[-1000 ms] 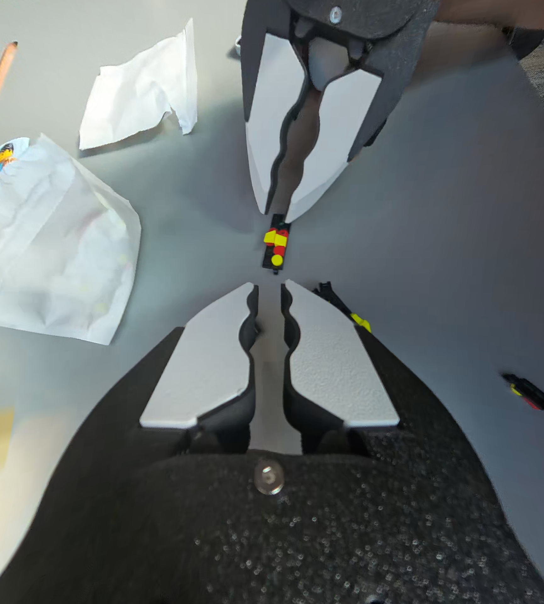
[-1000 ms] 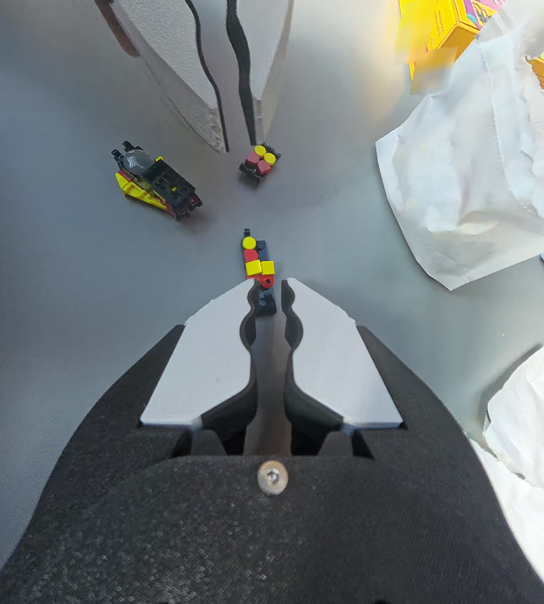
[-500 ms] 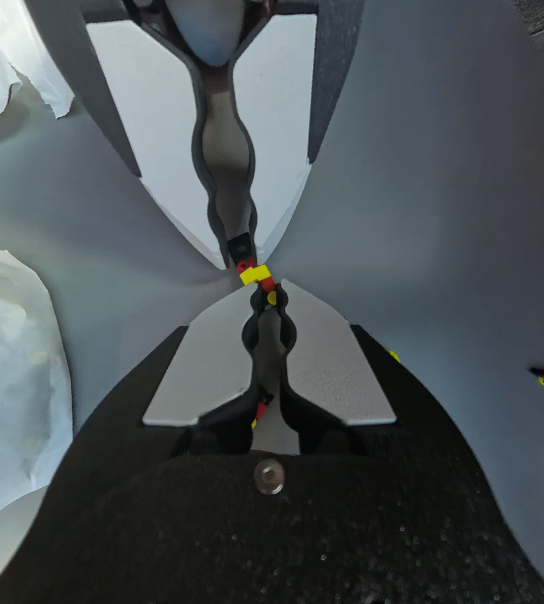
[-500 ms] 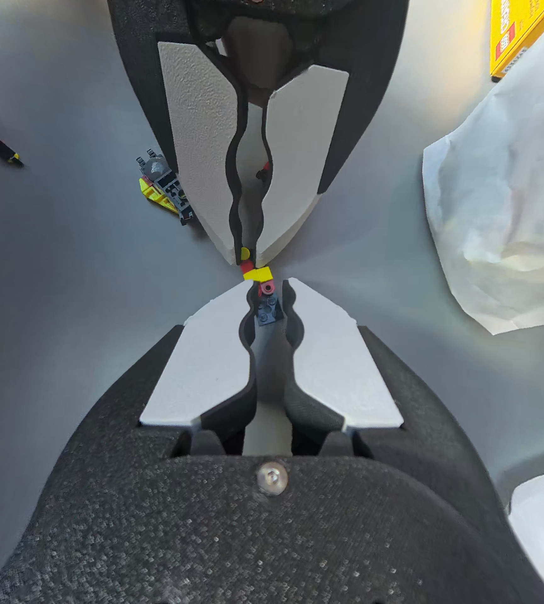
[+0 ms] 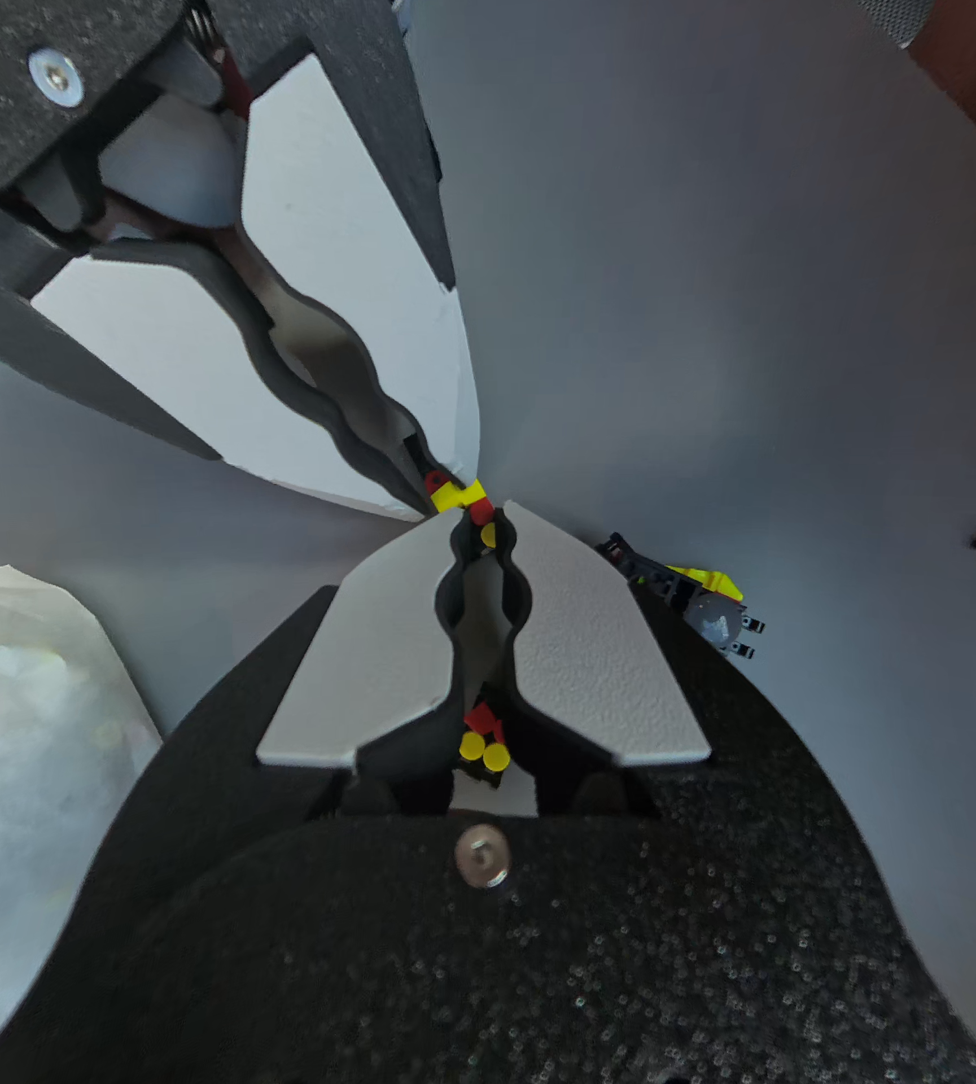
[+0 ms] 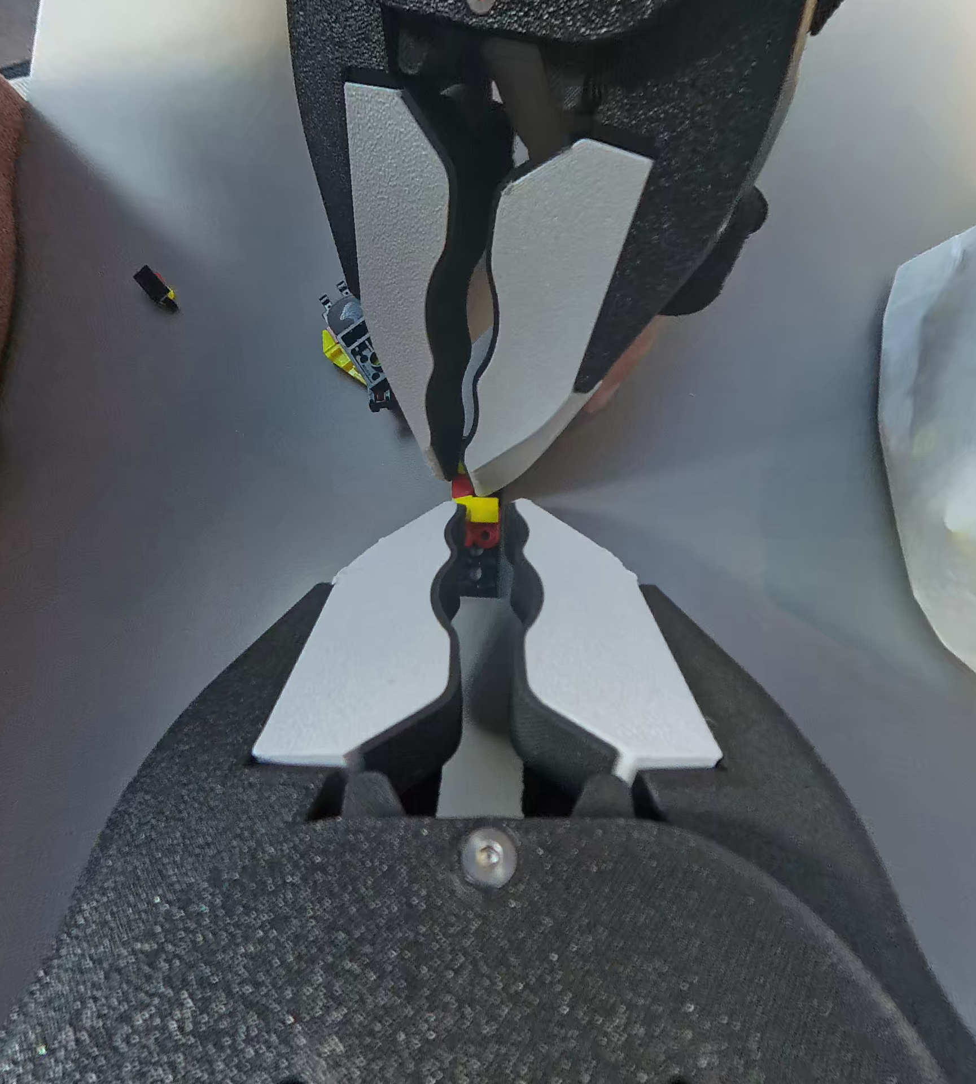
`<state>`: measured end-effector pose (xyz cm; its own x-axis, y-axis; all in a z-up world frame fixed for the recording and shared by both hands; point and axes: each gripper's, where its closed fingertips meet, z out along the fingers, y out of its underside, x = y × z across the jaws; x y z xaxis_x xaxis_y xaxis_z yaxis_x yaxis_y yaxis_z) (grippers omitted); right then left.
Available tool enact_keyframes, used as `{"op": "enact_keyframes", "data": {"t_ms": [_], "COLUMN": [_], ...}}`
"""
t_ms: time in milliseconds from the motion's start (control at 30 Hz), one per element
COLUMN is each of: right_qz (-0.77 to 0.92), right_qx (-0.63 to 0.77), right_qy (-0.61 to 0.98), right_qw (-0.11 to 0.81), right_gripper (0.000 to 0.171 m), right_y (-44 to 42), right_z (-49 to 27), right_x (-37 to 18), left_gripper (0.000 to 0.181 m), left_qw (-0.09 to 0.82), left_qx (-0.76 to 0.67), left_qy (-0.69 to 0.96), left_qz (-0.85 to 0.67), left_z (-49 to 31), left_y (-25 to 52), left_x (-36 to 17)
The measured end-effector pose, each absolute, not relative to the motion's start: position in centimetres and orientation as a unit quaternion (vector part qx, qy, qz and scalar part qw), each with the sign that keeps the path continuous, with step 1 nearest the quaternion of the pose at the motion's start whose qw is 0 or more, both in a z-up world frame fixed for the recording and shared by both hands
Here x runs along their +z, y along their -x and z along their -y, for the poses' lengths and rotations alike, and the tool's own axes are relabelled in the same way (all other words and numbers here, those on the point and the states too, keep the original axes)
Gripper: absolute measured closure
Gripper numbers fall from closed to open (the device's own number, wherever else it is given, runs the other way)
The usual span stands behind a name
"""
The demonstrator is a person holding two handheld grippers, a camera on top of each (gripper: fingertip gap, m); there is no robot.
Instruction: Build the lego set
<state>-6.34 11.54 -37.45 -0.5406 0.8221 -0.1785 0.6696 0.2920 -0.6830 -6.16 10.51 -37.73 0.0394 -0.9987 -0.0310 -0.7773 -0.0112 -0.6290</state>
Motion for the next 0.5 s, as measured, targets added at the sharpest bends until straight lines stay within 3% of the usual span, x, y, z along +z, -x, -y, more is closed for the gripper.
{"op": "enact_keyframes", "data": {"t_ms": [167,267,367,500], "right_qz": [0.787,0.768,0.770,0.770], "right_qx": [0.375,0.346,0.361,0.329], "right_qy": [0.481,0.520,0.512,0.518], "right_qw": [0.095,0.139,0.126,0.175], "right_gripper": [0.162,0.169,0.169,0.164], "right_y": [6.7,7.2,6.4,5.8], "right_z": [-11.7,-13.5,-12.3,-13.1], "right_x": [-37.4,-37.6,-37.3,-36.9], "left_gripper": [0.174,0.174,0.174,0.174], "left_qw": [0.255,0.252,0.263,0.275], "left_qx": [-0.214,-0.222,-0.206,-0.190], "left_qy": [0.678,0.679,0.683,0.671], "left_qz": [-0.655,-0.653,-0.649,-0.662], "left_z": [-10.7,-10.6,-10.9,-10.9], "left_y": [6.2,6.2,6.2,6.3], "left_x": [-37.8,-37.8,-37.8,-37.7]}}
